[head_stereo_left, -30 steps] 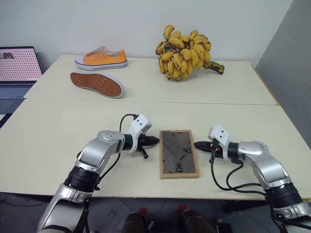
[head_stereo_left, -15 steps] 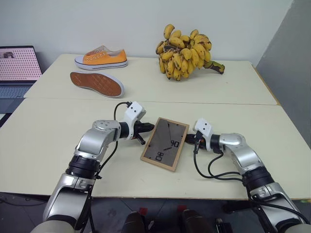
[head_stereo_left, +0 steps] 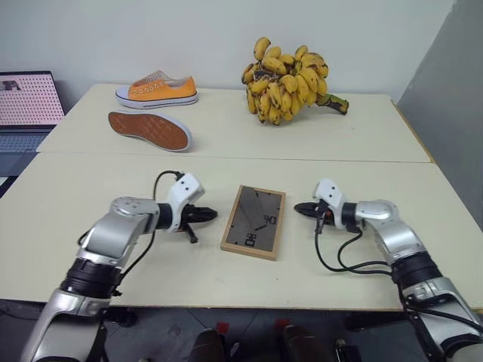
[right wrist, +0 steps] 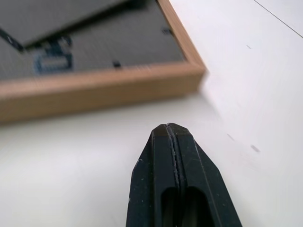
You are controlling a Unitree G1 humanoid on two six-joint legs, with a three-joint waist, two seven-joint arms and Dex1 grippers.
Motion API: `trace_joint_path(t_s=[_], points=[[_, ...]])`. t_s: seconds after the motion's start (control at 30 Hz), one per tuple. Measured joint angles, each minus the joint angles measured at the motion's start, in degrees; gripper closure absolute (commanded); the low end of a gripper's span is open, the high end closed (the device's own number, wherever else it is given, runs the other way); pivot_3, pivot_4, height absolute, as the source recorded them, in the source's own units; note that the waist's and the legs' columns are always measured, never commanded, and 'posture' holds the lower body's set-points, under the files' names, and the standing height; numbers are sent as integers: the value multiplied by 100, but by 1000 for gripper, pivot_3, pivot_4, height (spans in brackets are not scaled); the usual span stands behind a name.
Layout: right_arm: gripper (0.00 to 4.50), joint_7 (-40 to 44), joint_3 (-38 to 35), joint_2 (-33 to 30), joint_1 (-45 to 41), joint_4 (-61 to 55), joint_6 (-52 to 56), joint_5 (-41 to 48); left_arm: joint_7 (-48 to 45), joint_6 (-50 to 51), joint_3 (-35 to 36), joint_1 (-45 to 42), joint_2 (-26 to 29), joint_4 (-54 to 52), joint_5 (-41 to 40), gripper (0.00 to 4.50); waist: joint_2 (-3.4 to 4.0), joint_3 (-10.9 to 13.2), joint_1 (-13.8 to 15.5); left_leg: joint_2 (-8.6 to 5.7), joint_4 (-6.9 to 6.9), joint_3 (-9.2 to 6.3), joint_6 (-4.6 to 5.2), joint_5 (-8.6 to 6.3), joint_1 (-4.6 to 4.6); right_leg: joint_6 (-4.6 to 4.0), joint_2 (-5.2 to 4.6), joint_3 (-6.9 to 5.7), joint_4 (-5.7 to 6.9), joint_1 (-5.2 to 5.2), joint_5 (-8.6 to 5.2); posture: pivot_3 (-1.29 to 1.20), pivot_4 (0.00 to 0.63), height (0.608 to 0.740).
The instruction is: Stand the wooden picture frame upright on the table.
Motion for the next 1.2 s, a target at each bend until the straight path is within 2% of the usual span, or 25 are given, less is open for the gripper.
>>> trace_joint_path(t_s=[0.23,0.37,0.5,0.6,0.77,0.97,1.2], points=[[4500,75,-52,-50,206,-193,24,9,34,199,106,226,11,-374,-169,4418,0,0,5,0,1,0,2,-1,-2,0,-1,0,0,-2,0,0,150,740],[4500,19,-100,-34,562,-820,244,110,-1,1313,524,716,53,-1090,-956,4418,0,0,-10,3,-4,-1,4,-2,-6,-2,0,-1,1,-8,-2,0,150,740],[4500,-66,-165,-43,1068,-1541,551,211,-131,2606,1076,862,476,-1687,-1872,4418,2,1,-7,4,-2,-6,4,-2,-8,14,-1,-10,5,-9,-12,0,150,740],[4500,-91,-192,-50,1301,-1893,716,322,-113,3180,1320,845,612,-1709,-2211,4002,2,1,-3,2,2,-6,4,-2,-7,21,-1,-11,3,-5,-15,0,150,740],[4500,-297,-381,-129,1805,-2482,965,367,-161,3916,1362,-16,581,-744,-2663,2808,2,2,40,2,12,-29,4,-2,-25,20,-2,-38,3,-9,-16,0,150,740],[4500,-469,-433,-259,2106,-2787,966,326,-171,3990,1156,-527,490,23,-2716,1491,2,2,14,2,12,-39,3,-2,-29,7,-2,-48,3,-10,-11,0,150,740],[4500,-823,-496,-268,2185,-2866,965,290,-213,4028,474,-778,274,527,-2619,1491,3,2,11,1,15,-53,3,-2,-37,6,-2,-62,2,-9,-11,0,150,740]])
